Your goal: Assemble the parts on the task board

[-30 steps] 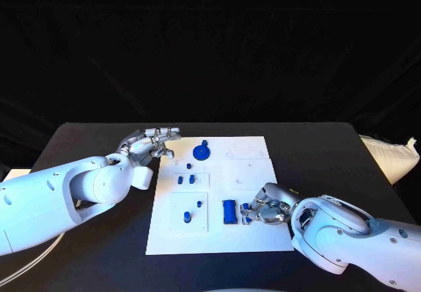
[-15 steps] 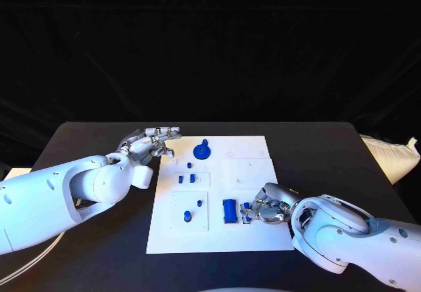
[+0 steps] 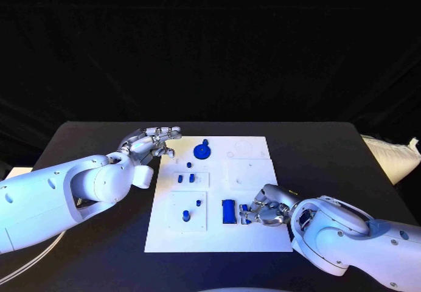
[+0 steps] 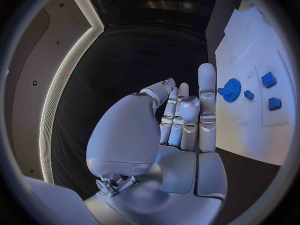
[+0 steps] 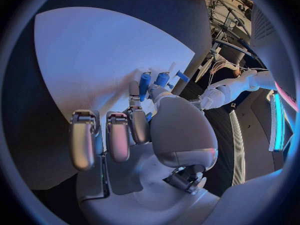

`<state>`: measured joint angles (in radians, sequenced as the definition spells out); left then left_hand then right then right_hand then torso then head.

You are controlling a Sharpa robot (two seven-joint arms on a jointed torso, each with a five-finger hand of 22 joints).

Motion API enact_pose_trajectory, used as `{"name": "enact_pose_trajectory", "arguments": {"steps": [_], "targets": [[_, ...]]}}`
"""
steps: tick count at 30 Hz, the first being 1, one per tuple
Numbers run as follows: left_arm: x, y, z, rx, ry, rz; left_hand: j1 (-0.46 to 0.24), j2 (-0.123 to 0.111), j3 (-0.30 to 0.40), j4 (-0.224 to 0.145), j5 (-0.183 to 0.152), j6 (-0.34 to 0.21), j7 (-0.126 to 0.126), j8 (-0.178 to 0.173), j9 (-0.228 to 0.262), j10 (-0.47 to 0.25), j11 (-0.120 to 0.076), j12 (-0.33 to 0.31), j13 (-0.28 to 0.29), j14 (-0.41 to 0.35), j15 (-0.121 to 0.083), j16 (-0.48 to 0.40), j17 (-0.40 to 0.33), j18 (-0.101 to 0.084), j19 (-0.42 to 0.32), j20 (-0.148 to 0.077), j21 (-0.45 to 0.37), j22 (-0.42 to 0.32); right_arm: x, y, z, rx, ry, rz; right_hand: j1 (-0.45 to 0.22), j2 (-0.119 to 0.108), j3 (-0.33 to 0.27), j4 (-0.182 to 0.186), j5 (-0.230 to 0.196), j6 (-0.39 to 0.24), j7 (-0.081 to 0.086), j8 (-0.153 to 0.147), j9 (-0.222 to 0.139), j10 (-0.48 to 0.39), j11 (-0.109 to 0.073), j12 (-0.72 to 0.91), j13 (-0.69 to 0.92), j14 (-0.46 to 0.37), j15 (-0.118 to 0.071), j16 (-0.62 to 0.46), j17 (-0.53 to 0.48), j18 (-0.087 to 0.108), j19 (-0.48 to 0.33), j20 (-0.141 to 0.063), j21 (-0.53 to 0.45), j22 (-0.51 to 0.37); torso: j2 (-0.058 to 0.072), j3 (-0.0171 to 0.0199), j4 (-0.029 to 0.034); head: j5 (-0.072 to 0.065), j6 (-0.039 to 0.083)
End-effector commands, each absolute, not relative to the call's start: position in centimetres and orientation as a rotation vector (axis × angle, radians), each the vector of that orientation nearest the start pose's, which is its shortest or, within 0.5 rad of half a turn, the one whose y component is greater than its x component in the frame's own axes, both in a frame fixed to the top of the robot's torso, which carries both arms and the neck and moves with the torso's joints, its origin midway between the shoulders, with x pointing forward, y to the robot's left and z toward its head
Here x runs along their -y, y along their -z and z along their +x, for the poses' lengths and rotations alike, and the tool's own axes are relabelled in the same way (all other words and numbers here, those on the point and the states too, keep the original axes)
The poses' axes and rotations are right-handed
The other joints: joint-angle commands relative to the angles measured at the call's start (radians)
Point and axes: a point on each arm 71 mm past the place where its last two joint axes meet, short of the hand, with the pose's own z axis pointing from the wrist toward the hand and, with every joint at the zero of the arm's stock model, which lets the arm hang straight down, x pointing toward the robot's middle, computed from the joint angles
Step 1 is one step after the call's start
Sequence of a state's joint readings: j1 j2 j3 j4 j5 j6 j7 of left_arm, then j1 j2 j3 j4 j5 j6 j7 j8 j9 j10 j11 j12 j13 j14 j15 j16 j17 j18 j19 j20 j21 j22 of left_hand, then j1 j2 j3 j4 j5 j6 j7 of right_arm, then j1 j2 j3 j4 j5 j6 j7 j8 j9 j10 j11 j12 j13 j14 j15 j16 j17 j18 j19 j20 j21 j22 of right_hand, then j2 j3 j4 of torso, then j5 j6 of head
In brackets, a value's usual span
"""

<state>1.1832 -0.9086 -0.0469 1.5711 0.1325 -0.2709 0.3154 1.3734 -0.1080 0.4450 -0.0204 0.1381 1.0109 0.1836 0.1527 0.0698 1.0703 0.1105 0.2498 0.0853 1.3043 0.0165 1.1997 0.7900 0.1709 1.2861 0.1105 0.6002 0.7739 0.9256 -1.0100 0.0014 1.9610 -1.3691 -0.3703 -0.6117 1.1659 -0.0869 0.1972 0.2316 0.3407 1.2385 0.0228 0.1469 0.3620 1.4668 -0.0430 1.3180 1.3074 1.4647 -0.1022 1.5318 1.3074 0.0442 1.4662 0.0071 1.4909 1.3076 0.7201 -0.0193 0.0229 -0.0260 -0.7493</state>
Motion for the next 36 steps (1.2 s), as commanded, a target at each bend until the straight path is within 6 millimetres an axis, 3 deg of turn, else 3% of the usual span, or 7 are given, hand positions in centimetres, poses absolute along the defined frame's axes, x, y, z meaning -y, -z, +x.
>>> {"name": "enact_pose_trajectory", "arguments": {"steps": [1,9,13,20,23,30,36], "targets": [[-22.53,19.22,47.53,-1.481,1.567,-1.323,-0.001,0.002,0.000,-0.006,0.002,-0.003,0.001,0.003,0.000,-0.005,-0.001,0.003,-0.002,-0.004,0.003,0.000,-0.001,0.010,-0.003,0.003,-0.005,-0.002,18.14,24.90,35.12,-2.042,-0.548,0.239,0.001,0.009,-0.002,-0.004,0.004,0.007,0.001,0.006,0.001,0.061,-0.006,-0.003,0.144,0.094,-0.007,0.005,0.202,-0.020,0.067,-0.007,0.006,0.175,0.001,0.0000,-0.0002,0.001,-0.001],[-22.51,19.22,47.54,-1.481,1.567,-1.323,-0.001,0.002,0.000,-0.006,0.002,-0.003,0.001,0.003,0.000,-0.005,-0.001,0.003,-0.002,-0.004,0.003,0.000,-0.001,0.010,-0.003,0.003,-0.005,-0.002,18.14,24.88,35.11,-2.040,-0.548,0.234,-0.004,0.006,-0.008,-0.003,0.001,0.007,0.002,0.006,0.003,0.061,-0.006,-0.004,0.144,0.094,-0.007,0.005,0.202,-0.020,0.067,-0.008,0.006,0.175,0.000,0.0000,0.0002,0.000,0.000],[-22.51,19.22,47.54,-1.482,1.567,-1.323,-0.003,0.002,-0.001,-0.006,0.002,-0.004,0.001,0.004,0.000,-0.007,-0.001,0.005,-0.002,-0.005,0.003,0.000,-0.003,0.010,-0.003,0.003,-0.005,-0.002,18.16,24.82,35.14,-2.030,-0.548,0.233,-0.053,-0.004,-0.049,0.027,-0.024,0.007,0.005,0.007,0.009,0.061,-0.003,-0.008,0.142,0.094,-0.005,0.005,0.201,-0.020,0.066,-0.008,0.005,0.174,0.000,-0.0004,0.0000,0.000,0.001],[-22.52,19.23,47.54,-1.482,1.567,-1.323,-0.003,0.002,-0.001,-0.006,0.002,-0.004,0.001,0.004,0.000,-0.007,-0.001,0.005,-0.002,-0.005,0.003,0.000,-0.003,0.010,-0.003,0.003,-0.005,-0.002,18.15,24.69,35.21,-2.009,-0.553,0.239,-0.154,0.008,-0.169,0.058,-0.187,0.004,0.002,0.008,0.025,0.061,-0.005,-0.012,0.142,0.094,-0.007,0.004,0.200,-0.019,0.066,-0.008,0.004,0.173,0.000,-0.0005,0.0000,0.000,0.001],[-22.52,19.23,47.54,-1.482,1.566,-1.323,-0.003,0.002,-0.001,-0.006,0.002,-0.004,0.001,0.004,0.000,-0.007,-0.001,0.005,-0.002,-0.005,0.003,0.000,-0.003,0.010,-0.003,0.003,-0.005,-0.002,18.19,24.65,35.24,-2.002,-0.553,0.241,-0.166,0.015,-0.197,0.060,-0.214,0.003,0.002,0.007,0.029,0.061,-0.005,-0.013,0.142,0.094,-0.007,0.004,0.200,-0.019,0.065,-0.009,0.003,0.173,-0.001,-0.0004,0.0001,0.000,0.001],[-22.56,19.23,47.54,-1.482,1.566,-1.323,-0.003,0.002,-0.001,-0.006,0.002,-0.004,0.001,0.004,0.000,-0.007,-0.001,0.005,-0.002,-0.005,0.003,0.000,-0.003,0.010,-0.003,0.003,-0.005,-0.002,18.46,24.56,35.17,-1.996,-0.551,0.235,-0.156,0.021,-0.210,0.057,-0.216,0.002,0.003,0.007,0.032,0.062,-0.005,-0.013,0.143,0.094,-0.007,0.004,0.200,-0.019,0.065,-0.008,0.003,0.173,0.000,0.0000,-0.0003,-0.001,0.002],[-22.68,19.24,47.55,-1.481,1.563,-1.324,-0.003,0.002,-0.001,-0.006,0.002,-0.004,0.001,0.004,0.000,-0.007,-0.001,0.005,-0.002,-0.005,0.003,0.000,-0.003,0.010,-0.003,0.003,-0.005,-0.002,19.01,24.45,34.84,-2.007,-0.559,0.205,-0.034,0.029,-0.233,0.015,-0.203,-0.002,0.003,0.006,0.044,0.061,-0.005,-0.015,0.144,0.094,-0.007,0.003,0.199,-0.019,0.065,-0.009,0.002,0.173,0.000,0.0007,-0.0013,0.001,0.002]]}}
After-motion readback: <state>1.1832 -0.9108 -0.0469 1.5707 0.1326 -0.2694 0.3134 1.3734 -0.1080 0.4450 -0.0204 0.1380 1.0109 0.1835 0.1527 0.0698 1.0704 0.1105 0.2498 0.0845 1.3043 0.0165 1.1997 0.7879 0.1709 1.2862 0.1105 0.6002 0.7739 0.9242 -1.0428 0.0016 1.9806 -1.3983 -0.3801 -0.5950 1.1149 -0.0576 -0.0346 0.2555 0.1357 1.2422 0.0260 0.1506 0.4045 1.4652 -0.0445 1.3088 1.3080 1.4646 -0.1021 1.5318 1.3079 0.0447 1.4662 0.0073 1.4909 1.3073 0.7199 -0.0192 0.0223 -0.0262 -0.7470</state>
